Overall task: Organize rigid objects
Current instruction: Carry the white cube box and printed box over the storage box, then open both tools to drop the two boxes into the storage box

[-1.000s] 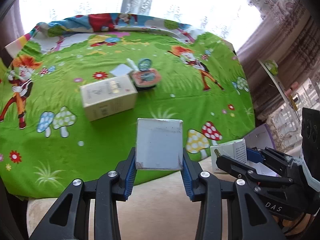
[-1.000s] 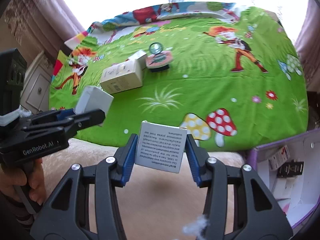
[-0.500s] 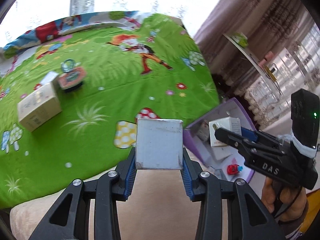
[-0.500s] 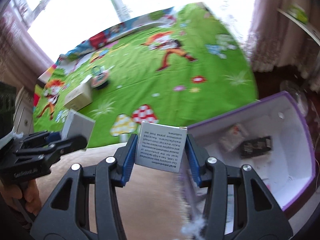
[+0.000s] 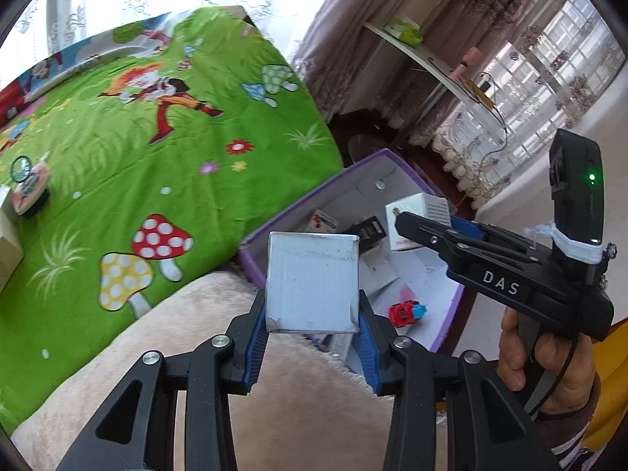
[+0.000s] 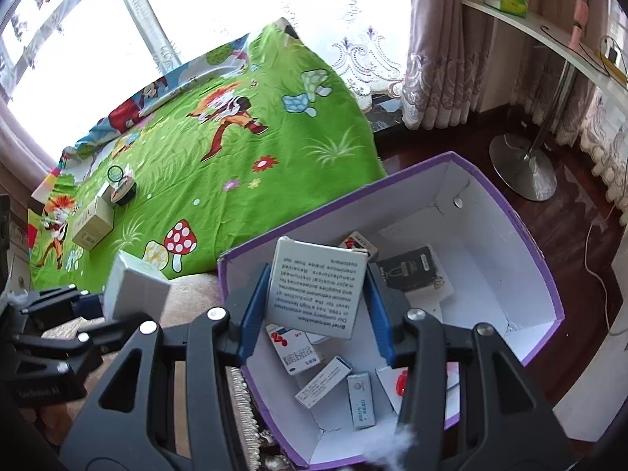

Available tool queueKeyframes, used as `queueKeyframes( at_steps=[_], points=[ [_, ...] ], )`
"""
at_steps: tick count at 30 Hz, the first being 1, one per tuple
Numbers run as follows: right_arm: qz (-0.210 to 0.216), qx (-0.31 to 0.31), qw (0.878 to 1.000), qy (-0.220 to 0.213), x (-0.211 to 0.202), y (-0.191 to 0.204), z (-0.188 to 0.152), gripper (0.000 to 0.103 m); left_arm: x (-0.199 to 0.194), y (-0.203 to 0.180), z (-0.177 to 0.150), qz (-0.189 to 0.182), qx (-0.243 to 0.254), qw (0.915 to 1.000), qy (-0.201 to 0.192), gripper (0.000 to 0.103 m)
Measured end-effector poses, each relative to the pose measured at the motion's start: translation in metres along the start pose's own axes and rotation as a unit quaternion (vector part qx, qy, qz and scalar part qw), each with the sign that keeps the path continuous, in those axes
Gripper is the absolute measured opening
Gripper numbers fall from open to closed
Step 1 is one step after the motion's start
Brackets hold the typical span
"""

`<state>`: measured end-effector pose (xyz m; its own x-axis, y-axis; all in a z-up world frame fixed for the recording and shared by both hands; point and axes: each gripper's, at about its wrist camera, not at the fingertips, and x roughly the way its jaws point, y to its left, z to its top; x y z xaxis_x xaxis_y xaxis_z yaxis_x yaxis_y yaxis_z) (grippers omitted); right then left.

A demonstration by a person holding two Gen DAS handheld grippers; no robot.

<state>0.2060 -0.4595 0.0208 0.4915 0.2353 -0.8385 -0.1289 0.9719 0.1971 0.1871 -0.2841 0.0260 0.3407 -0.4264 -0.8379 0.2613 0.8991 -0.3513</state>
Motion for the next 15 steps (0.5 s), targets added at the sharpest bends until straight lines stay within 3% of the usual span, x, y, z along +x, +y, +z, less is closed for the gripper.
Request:
queueKeyframes(
  at_steps=[7,9,15],
  points=[
    [-0.01,0.024,1.0,-0.008,-0.008,-0.018,0.003,0.053,0.016,-0.027,0.005,-0.038,0.017,0.999,0.016,0.043],
    [-0.012,0.028,0.999,-0.009,-0.01,-0.022,0.004,0.053,0.018,-0.03,0.005,-0.044,0.02,0.9987,0.018,0.052],
    [-0.019,0.027,0.999,-0.011,-0.012,-0.022,0.004,0.058,0.017,-0.023,0.006,-0.053,0.002,0.9985,0.014,0.054]
  ],
)
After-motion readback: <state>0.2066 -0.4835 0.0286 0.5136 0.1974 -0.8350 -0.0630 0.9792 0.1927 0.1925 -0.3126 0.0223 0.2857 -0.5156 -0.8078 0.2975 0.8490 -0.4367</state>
